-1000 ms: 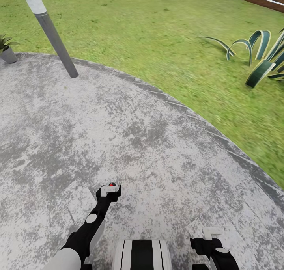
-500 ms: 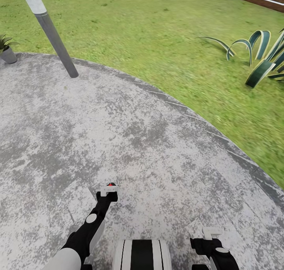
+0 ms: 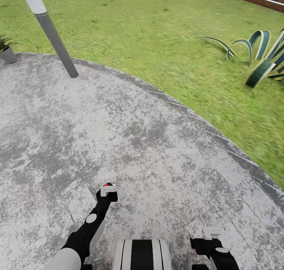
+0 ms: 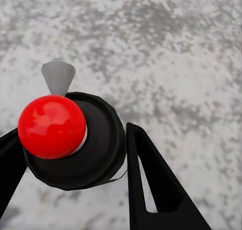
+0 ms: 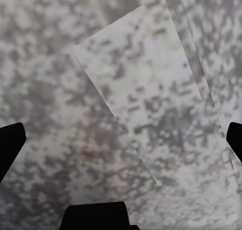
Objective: Pick up the pesticide atomizer in the garden and spray insectifuge to fully cover both potted plants in the garden.
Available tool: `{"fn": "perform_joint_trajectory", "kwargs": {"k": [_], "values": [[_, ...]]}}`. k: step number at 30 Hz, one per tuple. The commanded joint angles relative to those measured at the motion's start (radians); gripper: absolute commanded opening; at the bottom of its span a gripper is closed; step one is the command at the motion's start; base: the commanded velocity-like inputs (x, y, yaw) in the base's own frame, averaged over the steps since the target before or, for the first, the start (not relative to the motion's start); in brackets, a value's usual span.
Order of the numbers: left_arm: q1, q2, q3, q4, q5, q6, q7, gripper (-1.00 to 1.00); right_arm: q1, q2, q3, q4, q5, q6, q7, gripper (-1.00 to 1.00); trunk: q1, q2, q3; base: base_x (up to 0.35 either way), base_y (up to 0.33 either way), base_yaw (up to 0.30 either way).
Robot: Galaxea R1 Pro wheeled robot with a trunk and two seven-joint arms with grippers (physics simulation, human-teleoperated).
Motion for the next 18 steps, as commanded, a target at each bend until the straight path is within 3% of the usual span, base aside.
{"fn": "perform_joint_trajectory", "kwargs": {"k": [1,6,18], "values": [[0.0,0.0,-0.002,0.001,0.004,-0.003,0.0,-1.0,0.0,0.0,0.0,-0.001,0.009,0.006,0.001,1.0,0.0,0.0,0.0,0.0,0.0,0.0],[0.0,0.0,-0.002,0.001,0.004,-0.003,0.0,-1.0,0.0,0.0,0.0,-0.001,0.009,0.006,0.001,1.0,0.0,0.0,0.0,0.0,0.0,0.0],[0.0,0.0,-0.002,-0.002,0.004,-0.003,0.0,-1.0,0.0,0.0,0.002,-0.001,0.009,0.006,0.0,1.0,-0.006,0.003,0.046,0.0,0.0,0.0]]}}
